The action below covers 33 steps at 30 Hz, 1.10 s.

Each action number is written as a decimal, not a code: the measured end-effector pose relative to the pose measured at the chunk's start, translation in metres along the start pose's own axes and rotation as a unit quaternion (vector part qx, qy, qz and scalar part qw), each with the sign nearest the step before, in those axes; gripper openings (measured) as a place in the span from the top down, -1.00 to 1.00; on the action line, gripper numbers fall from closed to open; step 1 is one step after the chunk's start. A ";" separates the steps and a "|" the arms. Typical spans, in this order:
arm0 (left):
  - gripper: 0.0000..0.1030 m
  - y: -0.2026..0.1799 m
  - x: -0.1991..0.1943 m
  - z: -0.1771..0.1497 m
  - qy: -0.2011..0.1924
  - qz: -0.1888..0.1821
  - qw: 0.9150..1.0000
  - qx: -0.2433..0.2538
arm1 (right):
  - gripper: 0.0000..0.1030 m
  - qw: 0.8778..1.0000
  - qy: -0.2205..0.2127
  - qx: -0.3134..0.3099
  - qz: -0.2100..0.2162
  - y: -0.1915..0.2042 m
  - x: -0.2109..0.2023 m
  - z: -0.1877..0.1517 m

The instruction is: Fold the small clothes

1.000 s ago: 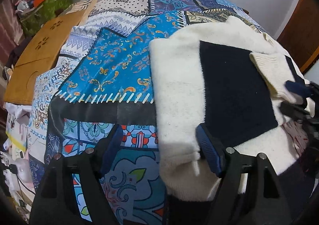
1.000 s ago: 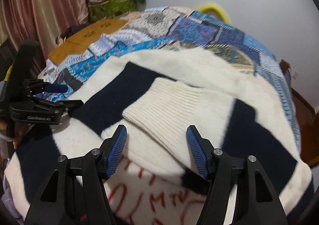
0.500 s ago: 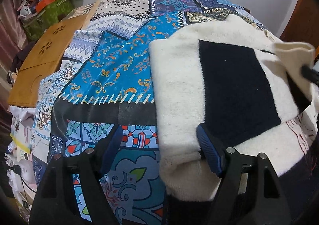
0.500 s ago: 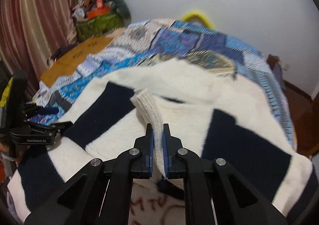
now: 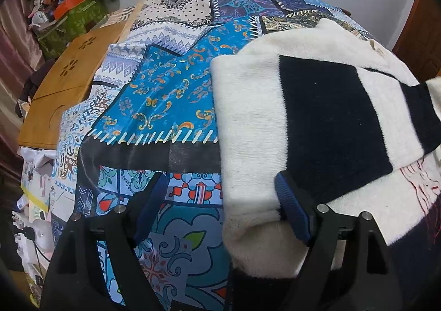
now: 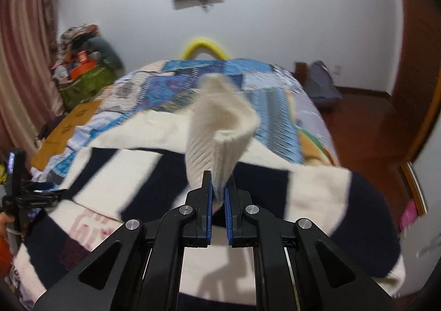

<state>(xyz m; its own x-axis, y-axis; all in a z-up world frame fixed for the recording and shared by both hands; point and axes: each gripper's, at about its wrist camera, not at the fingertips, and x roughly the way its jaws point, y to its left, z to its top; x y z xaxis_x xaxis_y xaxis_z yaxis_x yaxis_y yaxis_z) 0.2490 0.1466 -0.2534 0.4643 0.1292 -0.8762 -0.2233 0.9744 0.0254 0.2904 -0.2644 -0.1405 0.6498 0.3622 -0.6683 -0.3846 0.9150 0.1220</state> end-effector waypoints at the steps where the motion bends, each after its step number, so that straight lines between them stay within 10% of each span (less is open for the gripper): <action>1: -0.57 -0.001 0.000 0.000 -0.001 0.003 1.000 0.002 | 0.87 1.000 0.005 0.005 -0.004 -0.004 0.000 -0.004; 10: -0.61 -0.005 -0.003 0.001 -0.005 0.022 1.000 0.015 | 0.82 0.997 0.070 0.044 -0.006 -0.029 0.020 -0.037; 19: -0.60 -0.014 -0.031 0.013 -0.023 0.029 0.999 0.036 | 0.72 0.999 0.014 0.043 -0.017 -0.049 -0.041 -0.027; 33: -0.63 -0.114 -0.077 0.062 -0.087 -0.053 0.991 0.090 | -0.29 0.987 -0.042 0.089 -0.128 -0.115 -0.112 -0.041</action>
<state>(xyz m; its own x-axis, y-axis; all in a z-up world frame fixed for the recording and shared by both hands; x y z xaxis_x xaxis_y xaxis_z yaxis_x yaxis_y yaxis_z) 0.2913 0.0370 -0.1590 0.6207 0.0385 -0.7831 -0.0160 0.9992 0.0364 0.2355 -0.4175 -0.1098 0.7659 0.1209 -0.6315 -0.0832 0.9925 0.0891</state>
